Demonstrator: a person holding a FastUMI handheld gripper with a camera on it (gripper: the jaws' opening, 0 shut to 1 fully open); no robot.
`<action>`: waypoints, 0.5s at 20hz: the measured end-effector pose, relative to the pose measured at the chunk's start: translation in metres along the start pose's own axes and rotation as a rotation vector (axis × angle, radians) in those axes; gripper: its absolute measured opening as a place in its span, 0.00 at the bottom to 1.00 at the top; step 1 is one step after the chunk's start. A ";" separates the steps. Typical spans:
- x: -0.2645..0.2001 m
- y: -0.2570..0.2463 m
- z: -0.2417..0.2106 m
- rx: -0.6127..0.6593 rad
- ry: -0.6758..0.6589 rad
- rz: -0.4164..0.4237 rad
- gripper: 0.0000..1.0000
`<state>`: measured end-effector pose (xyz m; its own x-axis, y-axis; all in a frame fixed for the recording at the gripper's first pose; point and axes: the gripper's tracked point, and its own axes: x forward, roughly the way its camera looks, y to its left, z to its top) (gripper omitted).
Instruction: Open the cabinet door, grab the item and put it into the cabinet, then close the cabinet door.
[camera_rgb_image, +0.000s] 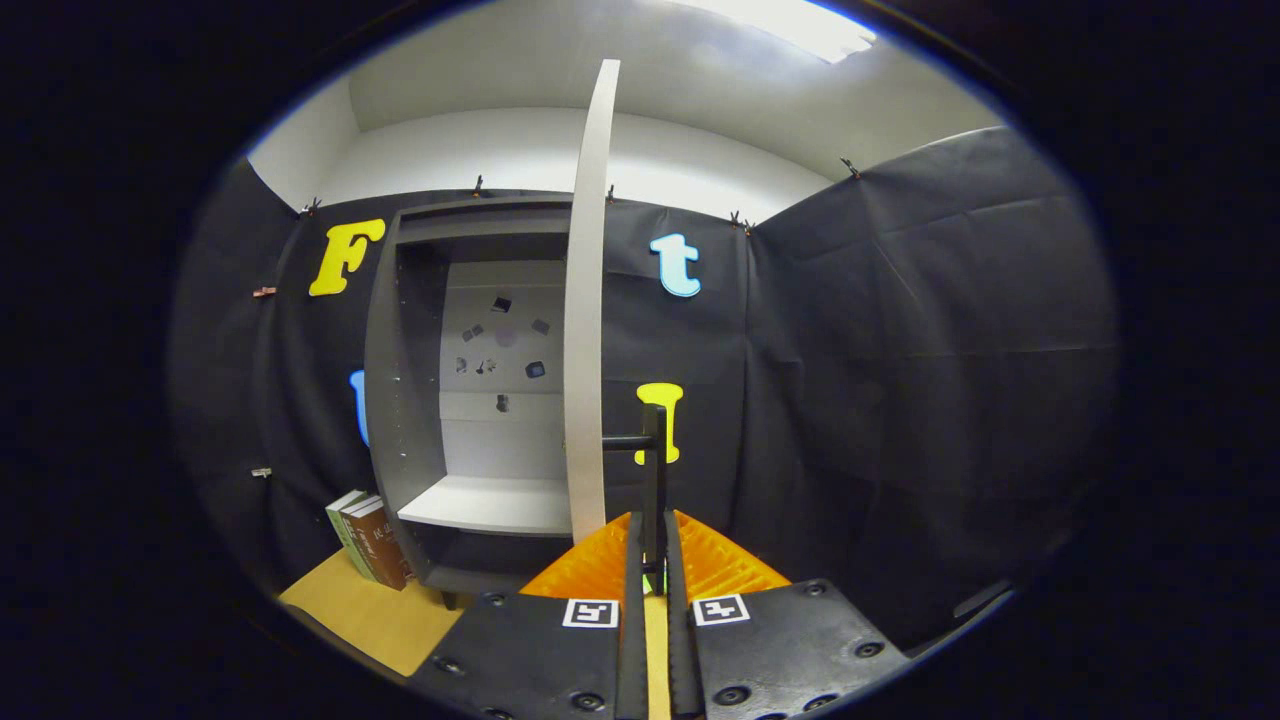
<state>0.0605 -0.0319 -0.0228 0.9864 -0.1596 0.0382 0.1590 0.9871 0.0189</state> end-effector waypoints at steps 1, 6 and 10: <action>-0.001 -0.004 0.002 -0.028 -0.011 -0.010 0.12; -0.010 -0.008 0.018 -0.094 -0.051 0.007 0.12; -0.027 0.041 0.000 -0.015 0.031 0.177 0.39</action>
<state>0.0407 0.0129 -0.0227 0.9998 0.0170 0.0090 -0.0170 0.9999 -0.0001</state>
